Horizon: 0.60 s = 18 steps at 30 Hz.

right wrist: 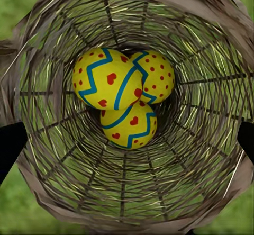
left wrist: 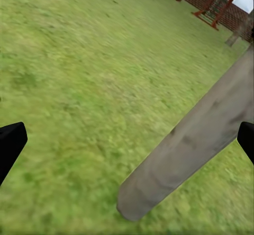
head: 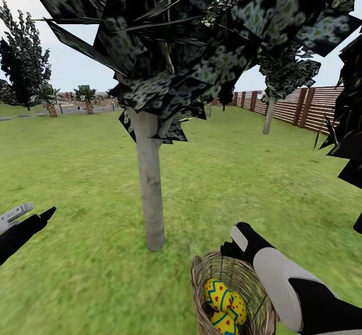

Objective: Take the three Easter eggs out of the wicker basket on the lawn in the garden, then place them on the lawn next to a single tree (choose any tree) so that all three eggs are next to the same tree and none are left in the basket.

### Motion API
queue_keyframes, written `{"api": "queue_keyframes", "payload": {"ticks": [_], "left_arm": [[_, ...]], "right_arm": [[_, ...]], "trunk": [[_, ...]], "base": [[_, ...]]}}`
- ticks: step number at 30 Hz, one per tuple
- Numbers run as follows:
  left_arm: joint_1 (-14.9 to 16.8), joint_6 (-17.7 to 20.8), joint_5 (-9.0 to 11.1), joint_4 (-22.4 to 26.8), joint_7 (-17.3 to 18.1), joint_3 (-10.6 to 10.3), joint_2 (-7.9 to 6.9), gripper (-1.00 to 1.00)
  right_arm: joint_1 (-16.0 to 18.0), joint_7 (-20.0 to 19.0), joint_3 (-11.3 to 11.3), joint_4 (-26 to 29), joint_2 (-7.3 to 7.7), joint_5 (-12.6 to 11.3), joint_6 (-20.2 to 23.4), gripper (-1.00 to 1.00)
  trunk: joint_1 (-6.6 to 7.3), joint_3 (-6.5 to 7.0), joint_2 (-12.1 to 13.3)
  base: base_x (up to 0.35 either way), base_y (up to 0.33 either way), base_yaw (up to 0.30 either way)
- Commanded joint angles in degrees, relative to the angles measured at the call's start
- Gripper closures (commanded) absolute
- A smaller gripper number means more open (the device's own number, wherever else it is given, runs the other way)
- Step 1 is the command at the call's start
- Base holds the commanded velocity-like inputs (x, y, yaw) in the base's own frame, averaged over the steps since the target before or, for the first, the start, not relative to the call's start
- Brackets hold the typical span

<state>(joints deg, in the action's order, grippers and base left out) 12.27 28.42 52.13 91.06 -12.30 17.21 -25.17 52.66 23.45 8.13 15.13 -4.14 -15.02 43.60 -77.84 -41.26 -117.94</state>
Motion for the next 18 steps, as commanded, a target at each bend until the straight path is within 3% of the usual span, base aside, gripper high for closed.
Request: {"api": "queue_keyframes", "payload": {"ticks": [1, 6, 18], "left_arm": [[0.0, 0.2, 0.6, 0.1, -0.5, 0.0, -0.02, -1.0], [0.0, 0.2, 0.6, 0.1, -0.5, 0.0, -0.03, -1.0], [0.0, 0.2, 0.6, 0.1, -0.5, 0.0, -0.04, -1.0]], "right_arm": [[0.0, 0.5, 0.3, 0.1, -0.07, -0.4, 0.1, -1.0], [0.0, 0.5, -0.4, -0.2, -0.31, -0.2, 0.2, -1.0], [0.0, 0.2, -6.9, -1.7, -0.72, 0.5, 0.3, -1.0]], "trunk": [[0.01, -0.06, 0.0], [0.01, -0.06, 0.0], [0.01, -0.06, 0.0]], "base": [[0.0, 0.019, 0.0], [0.0, 0.009, 0.0], [0.015, 0.014, 0.0]]}}
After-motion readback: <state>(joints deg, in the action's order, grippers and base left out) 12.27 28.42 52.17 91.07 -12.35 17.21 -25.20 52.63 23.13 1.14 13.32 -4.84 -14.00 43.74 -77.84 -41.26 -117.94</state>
